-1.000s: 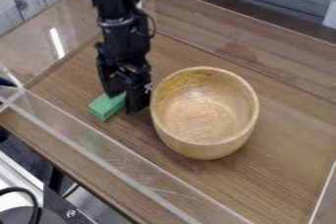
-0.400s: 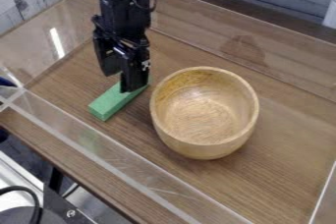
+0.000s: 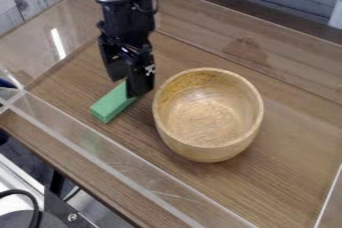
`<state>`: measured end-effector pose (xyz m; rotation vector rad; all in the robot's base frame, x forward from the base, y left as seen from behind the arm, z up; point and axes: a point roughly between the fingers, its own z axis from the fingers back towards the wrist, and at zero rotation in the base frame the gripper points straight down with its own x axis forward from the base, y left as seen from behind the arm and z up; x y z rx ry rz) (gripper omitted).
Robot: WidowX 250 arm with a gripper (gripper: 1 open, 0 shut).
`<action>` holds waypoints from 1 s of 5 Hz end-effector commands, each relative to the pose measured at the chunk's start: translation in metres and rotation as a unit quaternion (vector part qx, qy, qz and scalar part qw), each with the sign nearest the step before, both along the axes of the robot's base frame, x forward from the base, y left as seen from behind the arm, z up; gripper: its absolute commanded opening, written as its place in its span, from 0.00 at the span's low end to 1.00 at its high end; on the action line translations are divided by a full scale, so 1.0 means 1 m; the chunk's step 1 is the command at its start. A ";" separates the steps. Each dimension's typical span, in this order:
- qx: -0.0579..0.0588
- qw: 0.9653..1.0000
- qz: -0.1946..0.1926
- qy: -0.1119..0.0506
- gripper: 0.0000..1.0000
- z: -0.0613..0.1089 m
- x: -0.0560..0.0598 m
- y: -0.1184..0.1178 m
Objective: Put the green block in the brown bowl
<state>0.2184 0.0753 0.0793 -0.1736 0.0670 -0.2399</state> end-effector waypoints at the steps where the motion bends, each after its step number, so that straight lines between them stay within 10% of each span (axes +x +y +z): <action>1: 0.014 1.000 0.021 -0.016 1.00 -0.001 0.000 0.000; 4: 0.064 0.996 0.061 -0.016 1.00 -0.032 0.012 -0.005; 5: 0.077 0.994 0.075 -0.027 0.00 -0.038 0.019 -0.003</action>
